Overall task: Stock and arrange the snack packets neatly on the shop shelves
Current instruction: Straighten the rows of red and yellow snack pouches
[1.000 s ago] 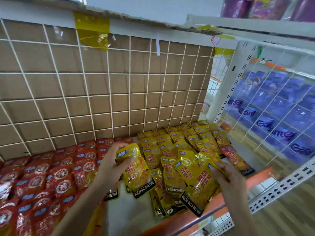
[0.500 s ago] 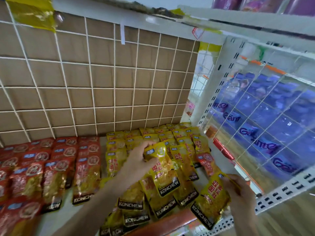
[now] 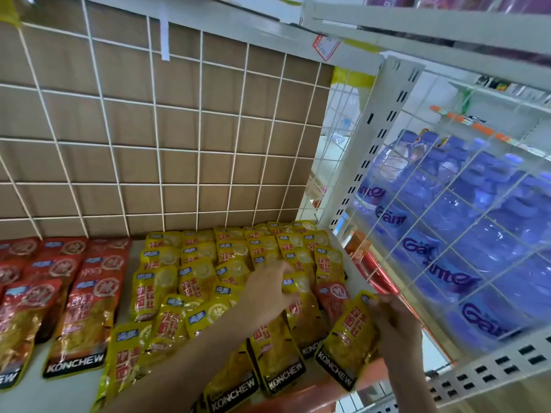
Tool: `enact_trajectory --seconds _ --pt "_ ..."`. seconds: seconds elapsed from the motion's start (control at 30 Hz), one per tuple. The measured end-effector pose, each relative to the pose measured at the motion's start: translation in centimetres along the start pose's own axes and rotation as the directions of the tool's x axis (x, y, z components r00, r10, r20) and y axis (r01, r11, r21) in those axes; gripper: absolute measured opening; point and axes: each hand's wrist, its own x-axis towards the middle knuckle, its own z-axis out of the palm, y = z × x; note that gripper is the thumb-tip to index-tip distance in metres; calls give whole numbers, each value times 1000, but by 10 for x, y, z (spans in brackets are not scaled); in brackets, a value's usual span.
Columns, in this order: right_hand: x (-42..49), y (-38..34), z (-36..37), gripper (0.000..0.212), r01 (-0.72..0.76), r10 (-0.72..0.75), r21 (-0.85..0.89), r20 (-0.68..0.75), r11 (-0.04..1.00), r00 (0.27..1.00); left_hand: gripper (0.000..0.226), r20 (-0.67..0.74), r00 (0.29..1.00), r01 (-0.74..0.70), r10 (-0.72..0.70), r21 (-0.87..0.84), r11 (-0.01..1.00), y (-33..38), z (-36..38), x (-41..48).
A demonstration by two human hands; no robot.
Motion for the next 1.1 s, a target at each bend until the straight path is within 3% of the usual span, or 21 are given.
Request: enact_trajectory --seconds 0.07,0.13,0.37,0.5,0.57,0.7,0.8,0.93,1.1 --pt "7 -6 5 16 0 1 -8 48 1000 999 49 -5 1000 1 0 203 979 1 6 4" --pt "11 -13 12 7 40 -32 -62 128 997 991 49 -2 1000 18 -18 276 961 1 8 7" --pt "20 -7 49 11 140 -68 -284 248 949 966 45 -51 996 -59 77 283 957 -2 7 8" --pt "16 2 66 18 339 -245 -411 265 846 933 41 -50 994 -79 101 323 943 -4 9 0" --pt "16 7 70 20 365 -266 -435 273 823 924 45 -31 995 -80 99 372 925 -6 11 -4" --pt "17 6 61 12 351 -319 -371 148 860 936 68 56 989 -146 135 439 887 -6 15 -10" --pt "19 12 46 12 273 -280 -423 47 864 959 78 159 972 -226 170 462 858 -6 21 -17" --pt "17 24 37 35 178 -149 -542 97 821 984 85 212 960 -269 183 518 812 -13 32 -19" --pt "14 20 43 43 127 -115 -506 55 853 992 87 214 961 -266 175 541 798 -16 36 -18"
